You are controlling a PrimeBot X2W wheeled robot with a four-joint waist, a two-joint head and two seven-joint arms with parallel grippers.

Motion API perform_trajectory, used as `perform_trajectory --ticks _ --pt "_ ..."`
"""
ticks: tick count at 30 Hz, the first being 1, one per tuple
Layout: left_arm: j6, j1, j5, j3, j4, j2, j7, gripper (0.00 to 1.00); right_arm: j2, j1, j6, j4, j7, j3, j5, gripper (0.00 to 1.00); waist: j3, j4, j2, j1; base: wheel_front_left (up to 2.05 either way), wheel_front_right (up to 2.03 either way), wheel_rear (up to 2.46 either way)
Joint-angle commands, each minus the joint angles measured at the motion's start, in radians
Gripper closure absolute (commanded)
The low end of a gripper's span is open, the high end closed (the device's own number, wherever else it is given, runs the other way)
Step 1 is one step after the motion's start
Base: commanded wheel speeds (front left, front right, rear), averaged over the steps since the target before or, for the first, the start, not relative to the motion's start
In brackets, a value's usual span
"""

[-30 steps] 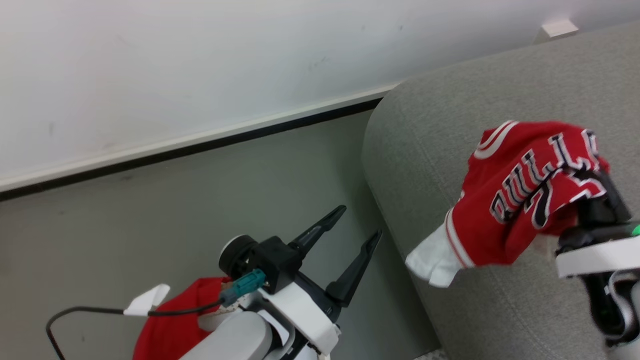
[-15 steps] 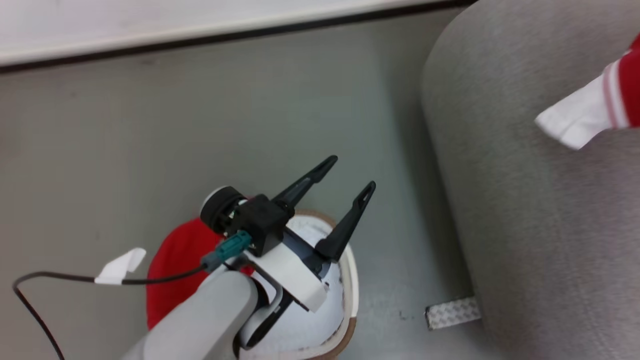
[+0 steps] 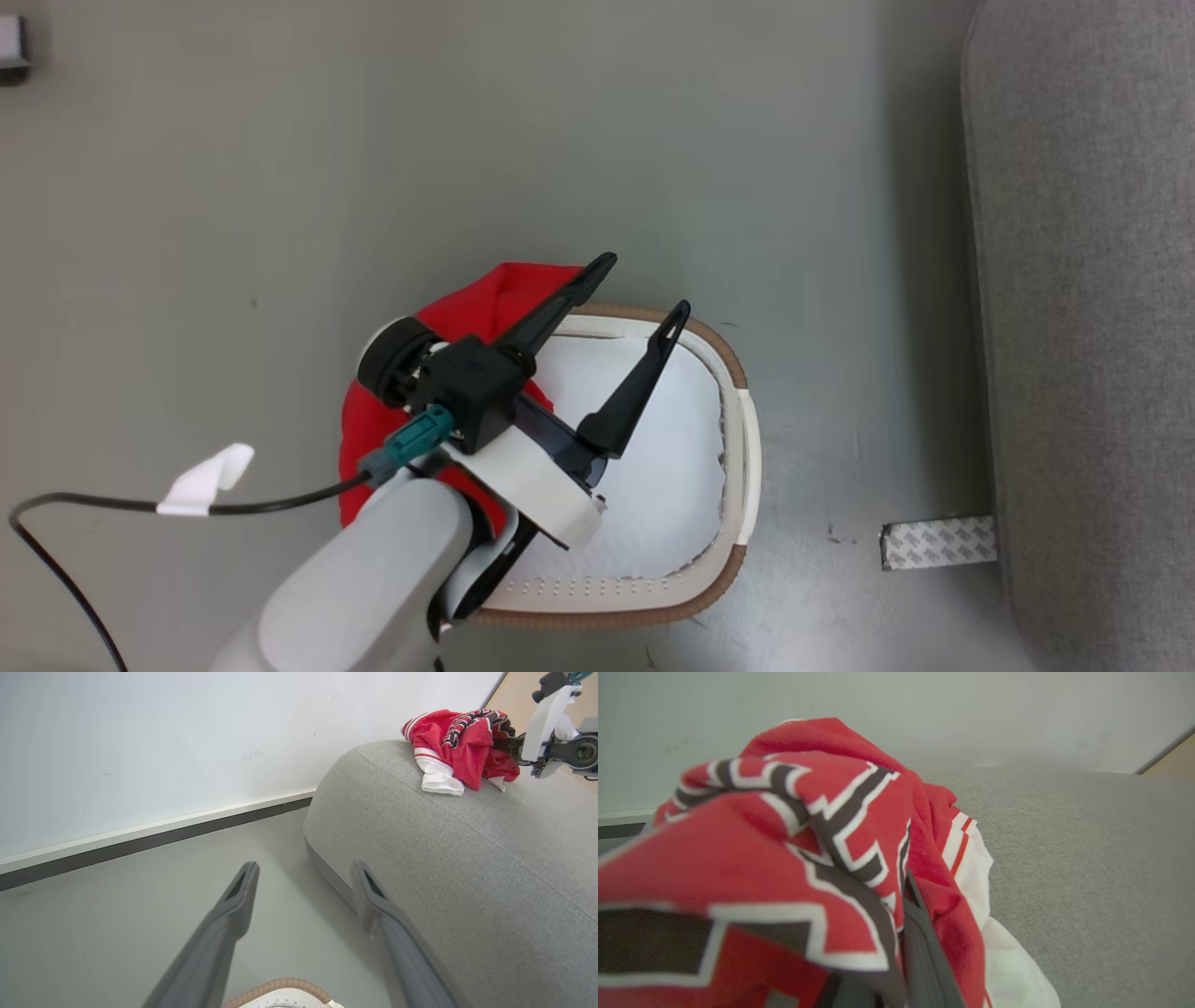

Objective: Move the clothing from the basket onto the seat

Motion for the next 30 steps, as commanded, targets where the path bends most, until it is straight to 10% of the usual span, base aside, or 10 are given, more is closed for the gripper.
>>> perform_trajectory --ticks 1,2,15,30 --pt "0.005 -0.002 -0.009 0.005 0.009 0.000 -0.012 0.00 -0.008 -0.023 -0.002 0.037 -0.002 0.010 -0.010 0.42 -0.016 0.012 0.0000 -0.0002 0.00 0.00 0.00" --pt "0.006 0.002 -0.011 0.006 0.015 0.000 -0.015 0.00 -0.005 -0.022 -0.002 0.055 -0.008 0.019 -0.013 0.00 -0.027 0.011 0.0000 -0.0002 0.00 0.00 0.00" --pt "0.025 0.140 -0.067 0.047 0.100 0.010 -0.045 0.00 0.016 0.137 -0.002 0.041 -0.007 0.230 0.065 0.00 -0.331 -0.027 0.0000 -0.0002 0.00 0.00 0.00" --pt "0.150 0.362 -0.140 0.243 0.051 0.075 -0.051 0.00 0.075 0.466 -0.002 -0.351 -0.170 0.219 0.218 0.00 -0.647 0.013 0.0000 -0.0002 0.00 0.00 0.00"
